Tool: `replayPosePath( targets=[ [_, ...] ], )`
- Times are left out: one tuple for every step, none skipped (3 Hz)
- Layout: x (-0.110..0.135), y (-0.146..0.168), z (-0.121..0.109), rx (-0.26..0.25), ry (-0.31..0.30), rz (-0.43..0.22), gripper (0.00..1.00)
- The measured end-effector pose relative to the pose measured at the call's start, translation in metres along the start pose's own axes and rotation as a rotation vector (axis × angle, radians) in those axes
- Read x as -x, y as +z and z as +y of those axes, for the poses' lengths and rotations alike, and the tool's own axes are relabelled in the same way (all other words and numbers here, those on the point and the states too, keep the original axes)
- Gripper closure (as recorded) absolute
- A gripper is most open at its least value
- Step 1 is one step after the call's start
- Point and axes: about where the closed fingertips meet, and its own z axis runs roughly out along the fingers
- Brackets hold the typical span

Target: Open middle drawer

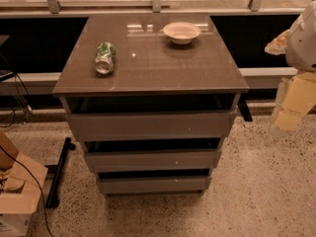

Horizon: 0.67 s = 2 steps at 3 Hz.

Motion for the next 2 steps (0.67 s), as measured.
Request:
replayPosePath(
  targets=[
    [0.0,0.0,0.0,0.0,0.0,0.0,0.0],
    [0.007,0.011,0.006,-0.006,0.021,-0.053,0.0]
  ],
)
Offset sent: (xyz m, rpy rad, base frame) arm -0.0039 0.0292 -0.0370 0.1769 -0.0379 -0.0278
